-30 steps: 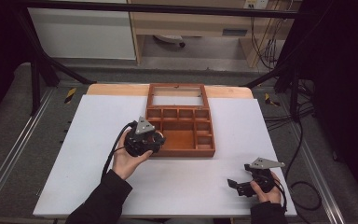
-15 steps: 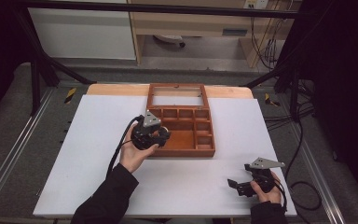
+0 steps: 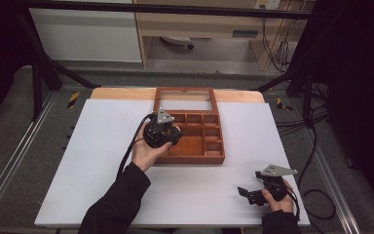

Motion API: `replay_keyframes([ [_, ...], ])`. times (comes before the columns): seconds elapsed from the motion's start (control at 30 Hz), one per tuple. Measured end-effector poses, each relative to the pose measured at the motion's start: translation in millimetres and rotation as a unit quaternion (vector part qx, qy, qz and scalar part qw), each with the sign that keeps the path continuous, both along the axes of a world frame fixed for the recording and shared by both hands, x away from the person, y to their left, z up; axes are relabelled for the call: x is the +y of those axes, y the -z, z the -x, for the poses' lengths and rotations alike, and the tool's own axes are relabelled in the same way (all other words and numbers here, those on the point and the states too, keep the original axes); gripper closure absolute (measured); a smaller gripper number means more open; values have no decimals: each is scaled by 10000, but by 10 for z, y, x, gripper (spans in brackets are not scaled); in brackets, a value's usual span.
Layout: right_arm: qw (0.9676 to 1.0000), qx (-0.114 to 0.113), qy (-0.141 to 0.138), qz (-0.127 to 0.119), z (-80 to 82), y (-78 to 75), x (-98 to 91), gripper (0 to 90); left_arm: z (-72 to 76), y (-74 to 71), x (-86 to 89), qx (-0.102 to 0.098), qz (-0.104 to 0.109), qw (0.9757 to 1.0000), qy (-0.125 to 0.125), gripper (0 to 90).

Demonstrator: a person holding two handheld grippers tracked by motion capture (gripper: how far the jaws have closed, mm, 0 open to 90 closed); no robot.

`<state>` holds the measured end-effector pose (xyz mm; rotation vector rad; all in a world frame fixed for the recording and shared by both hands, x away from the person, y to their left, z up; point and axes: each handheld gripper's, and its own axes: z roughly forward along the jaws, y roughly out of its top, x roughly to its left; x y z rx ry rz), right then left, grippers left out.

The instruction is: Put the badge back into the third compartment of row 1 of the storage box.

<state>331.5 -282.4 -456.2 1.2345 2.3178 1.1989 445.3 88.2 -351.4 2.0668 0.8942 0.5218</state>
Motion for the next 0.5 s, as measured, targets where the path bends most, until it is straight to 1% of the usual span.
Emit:
replay_keyframes([
  [0.13,10000,3,0,1,-1,1,1,7,-52,-3,-25,17,-4,10000,-34,478],
  [0.23,10000,2,-10,-2,0,-1,-2,7,-92,-7,-48,12,-50,10000,-35,477],
  [0.5,10000,-5,-17,1,-1,0,-3,7,-228,-31,-104,19,-18,9999,-147,478],
])
